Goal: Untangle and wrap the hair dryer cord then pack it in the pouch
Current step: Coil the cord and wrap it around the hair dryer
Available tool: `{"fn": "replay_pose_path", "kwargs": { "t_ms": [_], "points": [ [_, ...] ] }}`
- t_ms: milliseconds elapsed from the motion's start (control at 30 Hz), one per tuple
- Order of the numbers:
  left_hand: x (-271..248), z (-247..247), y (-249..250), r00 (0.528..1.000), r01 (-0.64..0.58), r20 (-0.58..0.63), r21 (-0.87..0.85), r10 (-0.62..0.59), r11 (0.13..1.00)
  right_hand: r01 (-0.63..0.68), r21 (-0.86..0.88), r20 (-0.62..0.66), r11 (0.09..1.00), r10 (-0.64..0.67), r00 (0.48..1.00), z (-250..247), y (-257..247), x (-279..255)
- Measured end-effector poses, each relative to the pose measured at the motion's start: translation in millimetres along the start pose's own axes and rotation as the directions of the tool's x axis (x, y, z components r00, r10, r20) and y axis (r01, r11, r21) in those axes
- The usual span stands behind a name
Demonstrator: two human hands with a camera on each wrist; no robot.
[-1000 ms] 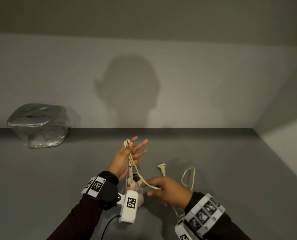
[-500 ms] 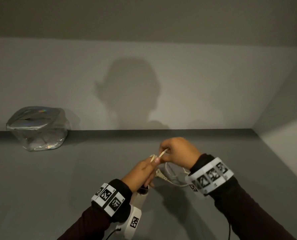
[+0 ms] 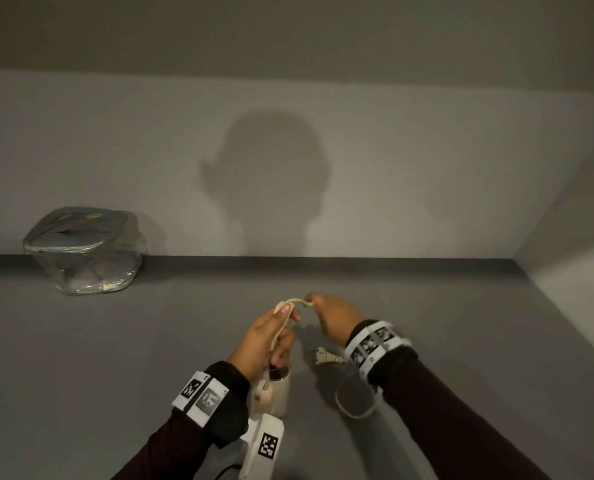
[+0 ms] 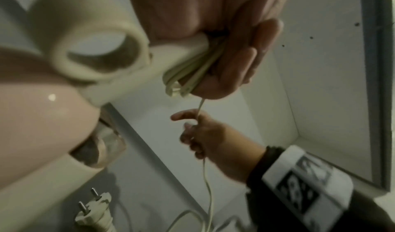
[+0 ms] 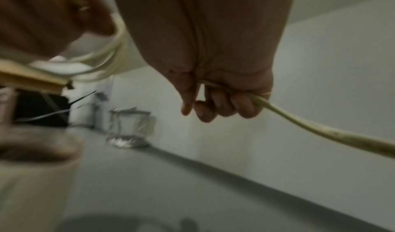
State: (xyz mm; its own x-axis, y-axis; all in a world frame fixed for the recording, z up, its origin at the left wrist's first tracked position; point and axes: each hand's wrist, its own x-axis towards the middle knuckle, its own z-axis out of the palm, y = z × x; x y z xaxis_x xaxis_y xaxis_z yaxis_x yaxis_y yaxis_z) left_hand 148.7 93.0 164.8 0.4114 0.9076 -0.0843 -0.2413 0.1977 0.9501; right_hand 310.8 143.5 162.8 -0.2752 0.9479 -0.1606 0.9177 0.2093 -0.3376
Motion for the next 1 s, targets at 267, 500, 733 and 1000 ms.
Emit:
{"fn": "replay_pose_path", "kwargs": {
  "t_ms": [267,500,733,1000],
  "points": [
    [8.8,-13.2,8.1,0.98,-0.111,-0.188,-0.214,0.071,0.971,0.053,0.317,0.028,0.947,-0.065,0.997,60.3,-27.5,-30.2],
    [17.3,-25.5,9.6,0.935,-0.176,-0.343,-0.226,0.091,0.958,0.174,0.329,0.05,0.928,-0.202,0.978,72.5,-10.5,-71.8],
    [21.1,-5.7,7.5,0.973,-0.091,-0.194,0.181,0.126,0.979,0.447,0.118,-0.114,0.887,-0.435,0.893,16.0,-24.2,-81.6],
    [7.3,8.2,-0.8,0.995,-0.104,0.035,0.452,0.099,0.886,0.392,-0.034,-0.141,0.919,-0.393,0.909,-34.3,-9.3,-70.7]
  ]
}}
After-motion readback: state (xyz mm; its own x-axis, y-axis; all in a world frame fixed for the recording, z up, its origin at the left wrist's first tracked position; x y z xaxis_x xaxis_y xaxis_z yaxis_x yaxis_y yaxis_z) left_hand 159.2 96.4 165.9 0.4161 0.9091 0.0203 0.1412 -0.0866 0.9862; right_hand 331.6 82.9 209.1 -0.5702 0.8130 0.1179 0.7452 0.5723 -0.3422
